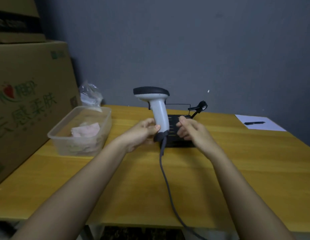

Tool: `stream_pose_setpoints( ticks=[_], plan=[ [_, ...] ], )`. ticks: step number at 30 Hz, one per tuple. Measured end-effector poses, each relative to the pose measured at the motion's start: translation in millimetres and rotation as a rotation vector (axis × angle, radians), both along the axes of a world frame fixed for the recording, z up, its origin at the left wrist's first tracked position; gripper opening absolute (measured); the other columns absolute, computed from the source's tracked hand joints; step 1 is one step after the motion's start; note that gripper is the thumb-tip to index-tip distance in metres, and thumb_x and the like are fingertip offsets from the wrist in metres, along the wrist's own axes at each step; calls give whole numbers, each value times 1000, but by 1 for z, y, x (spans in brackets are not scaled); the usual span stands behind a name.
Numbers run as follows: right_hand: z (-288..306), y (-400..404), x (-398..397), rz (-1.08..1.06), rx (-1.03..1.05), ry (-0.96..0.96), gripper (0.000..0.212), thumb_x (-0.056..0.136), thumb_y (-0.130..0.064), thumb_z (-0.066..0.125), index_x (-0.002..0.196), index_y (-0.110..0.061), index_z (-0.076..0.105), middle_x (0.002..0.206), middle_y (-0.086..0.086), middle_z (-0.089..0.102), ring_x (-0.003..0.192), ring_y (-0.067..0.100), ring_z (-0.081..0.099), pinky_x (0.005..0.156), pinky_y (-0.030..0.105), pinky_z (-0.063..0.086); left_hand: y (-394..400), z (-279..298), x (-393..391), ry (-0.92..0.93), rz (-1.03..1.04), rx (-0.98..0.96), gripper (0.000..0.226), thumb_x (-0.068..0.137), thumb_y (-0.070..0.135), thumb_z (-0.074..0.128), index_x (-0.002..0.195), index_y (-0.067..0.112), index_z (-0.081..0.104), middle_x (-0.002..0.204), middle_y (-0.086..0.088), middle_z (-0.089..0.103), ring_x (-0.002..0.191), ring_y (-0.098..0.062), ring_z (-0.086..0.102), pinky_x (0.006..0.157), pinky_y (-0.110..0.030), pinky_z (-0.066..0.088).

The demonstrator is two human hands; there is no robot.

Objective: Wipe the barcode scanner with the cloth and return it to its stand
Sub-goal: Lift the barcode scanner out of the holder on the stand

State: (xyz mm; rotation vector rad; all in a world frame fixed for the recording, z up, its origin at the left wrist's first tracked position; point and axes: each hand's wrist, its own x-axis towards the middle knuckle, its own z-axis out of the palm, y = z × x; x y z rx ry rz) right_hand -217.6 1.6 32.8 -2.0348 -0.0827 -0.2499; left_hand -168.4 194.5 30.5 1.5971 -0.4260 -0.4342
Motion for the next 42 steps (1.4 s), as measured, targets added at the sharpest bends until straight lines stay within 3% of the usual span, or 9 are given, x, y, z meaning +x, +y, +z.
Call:
stream_pose_setpoints(
  ticks=[2, 4, 10, 19, 23, 28, 32, 37, 42],
  plan=[
    [5, -7, 7, 154, 282, 113, 41, 86, -49, 60, 118, -25, 59, 114, 1, 67, 110, 17, 62, 92, 35, 51, 1, -3, -4, 70, -61, -58, 26, 99, 15, 47, 124, 15, 50, 111, -6, 64, 102, -18, 64, 90, -37, 55],
    [2, -5, 15, 307, 436, 240, 60, 80, -44, 66, 133, -23, 50, 129, 3, 62, 119, 17, 58, 98, 38, 48, 0, -5, -8, 121, -128, -150, 26, 98, 14, 47, 124, 15, 52, 116, -10, 63, 104, -20, 65, 87, -36, 57],
    [1, 22, 22, 447, 633, 267, 84, 61, -52, 81, 129, -10, 54, 130, 22, 56, 120, 37, 55, 99, 52, 46, 1, -12, -13, 76, -208, -178, 34, 97, 19, 50, 130, 14, 49, 118, -8, 63, 109, -19, 64, 91, -38, 55],
    [2, 24, 26, 686, 604, 321, 85, 58, -23, 89, 132, -13, 46, 118, 9, 66, 109, 27, 63, 91, 42, 53, 10, -16, -17, 149, -266, -211, 50, 82, 35, 68, 127, 17, 55, 117, -10, 65, 106, -20, 66, 85, -34, 57],
    [1, 28, 27, 692, 633, 306, 82, 61, -20, 87, 131, -9, 46, 108, 7, 67, 105, 25, 64, 92, 39, 53, 11, -15, -19, 189, -244, -207, 32, 96, 21, 51, 124, 8, 55, 118, -10, 63, 100, -15, 69, 82, -30, 58],
    [-4, 32, 28, 663, 674, 308, 61, 61, -17, 86, 114, -6, 56, 99, 4, 70, 117, 25, 59, 102, 45, 46, 17, -13, -20, 235, -156, -105, 34, 100, 23, 42, 125, 4, 54, 119, -13, 63, 104, -19, 66, 86, -30, 57],
    [-7, 29, 26, 545, 790, 351, 39, 73, -2, 75, 105, -6, 54, 89, 5, 64, 94, 22, 67, 88, 45, 55, 33, -15, -19, 168, 84, 109, 35, 99, 34, 45, 124, 12, 55, 123, -9, 64, 105, -20, 64, 83, -29, 54],
    [-16, 30, 30, 358, 885, 522, 66, 70, -61, 67, 106, -7, 52, 77, 3, 53, 53, 11, 53, 46, 22, 50, 44, -19, -20, 171, 257, 92, 23, 101, 30, 41, 103, 17, 60, 110, -4, 66, 91, -16, 64, 76, -27, 51],
    [-31, 29, 32, 278, 1046, 581, 94, 74, -85, 23, 109, -4, 56, 72, 6, 55, 46, 14, 49, 40, 20, 42, 41, -20, -22, 168, 230, 124, 27, 102, 30, 39, 108, 16, 61, 110, -3, 67, 93, -16, 65, 76, -25, 50]
  ],
)
